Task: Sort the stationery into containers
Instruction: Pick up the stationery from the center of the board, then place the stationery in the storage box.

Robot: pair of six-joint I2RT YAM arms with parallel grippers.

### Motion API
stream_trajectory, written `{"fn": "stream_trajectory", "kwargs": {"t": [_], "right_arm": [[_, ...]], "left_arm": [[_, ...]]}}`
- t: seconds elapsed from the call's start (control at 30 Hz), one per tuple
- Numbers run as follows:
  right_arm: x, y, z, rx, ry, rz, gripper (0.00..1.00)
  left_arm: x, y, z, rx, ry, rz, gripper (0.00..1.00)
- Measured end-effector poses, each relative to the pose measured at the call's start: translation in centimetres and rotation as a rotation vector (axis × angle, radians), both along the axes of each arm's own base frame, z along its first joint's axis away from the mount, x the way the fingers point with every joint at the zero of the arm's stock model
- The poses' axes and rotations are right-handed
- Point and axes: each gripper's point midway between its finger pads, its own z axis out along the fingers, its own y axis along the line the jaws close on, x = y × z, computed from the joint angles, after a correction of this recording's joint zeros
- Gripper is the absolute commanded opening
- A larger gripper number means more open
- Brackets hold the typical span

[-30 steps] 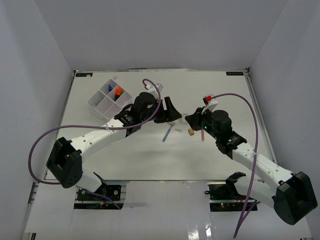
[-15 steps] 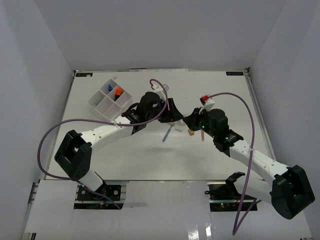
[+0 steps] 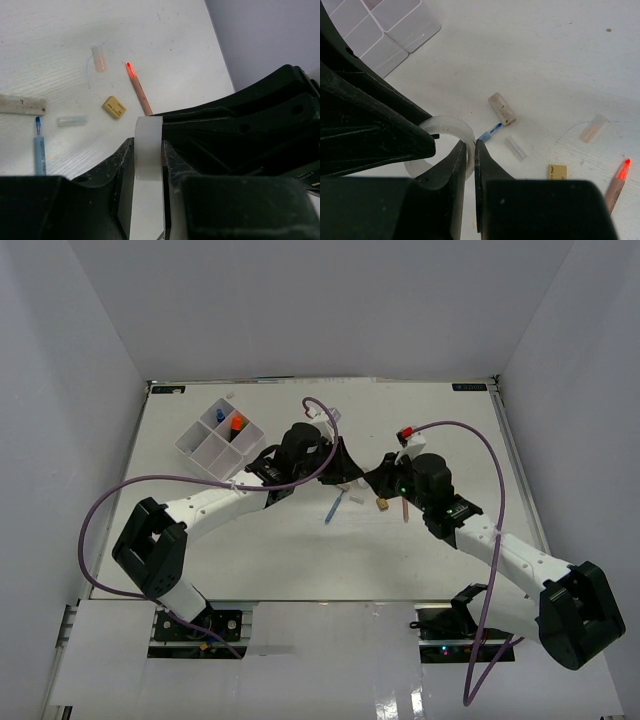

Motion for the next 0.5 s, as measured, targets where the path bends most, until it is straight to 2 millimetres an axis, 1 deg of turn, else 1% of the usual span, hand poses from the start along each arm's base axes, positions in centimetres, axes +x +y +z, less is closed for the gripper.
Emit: {"fn": "stream_trajectory", "kwargs": {"t": [0.1,0.13,0.17,0.2,0.27,0.33,0.37,0.4,0.43,0.5], "right_arm": [[0.1,0.1,0.1,0.001,0.0,0.0,0.38],[0.2,0.1,0.1,0.0,-0.002,0.0,0.54],[0.3,0.0,0.2,-0.006,-0.009,-0.003,0.61],[0.4,-0.1,0.2,-0.013,-0.011,-0.012,0.74],[0.8,-0.7,0.0,-0.037,-0.018,-0.039,0.84],[0.9,-1.1,-0.2,-0.061,-0.022,-0.05,0.93],[1.0,-1.3,-0.4,-0.077,-0.025,-0.057,0.94],[1.0,-1.5,-0.6,-0.092,-0.025,-0.061,0.98],[0.9,-1.8,-0.8,-0.109,-0.027,-0.065,0.98],[1.0,-2.3,-1.0,-0.142,-0.032,-0.074,0.98]], "left_arm": [[0.1,0.1,-0.1,0.012,-0.011,0.0,0.03],[0.2,0.3,-0.2,0.019,-0.015,0.003,0.03],[0.4,0.5,-0.4,0.032,-0.02,0.01,0.03],[0.6,0.8,-0.6,0.048,-0.025,0.017,0.03],[1.4,1.9,-1.2,0.093,-0.04,0.044,0.03],[2.9,3.6,-1.5,0.149,-0.071,0.087,0.03],[4.1,4.9,-1.5,0.178,-0.087,0.119,0.04],[5.4,6.4,-1.5,0.204,-0.103,0.155,0.04],[6.7,8.0,-1.4,0.228,-0.119,0.193,0.04],[9.9,12.3,-1.0,0.283,-0.15,0.292,0.04]]}}
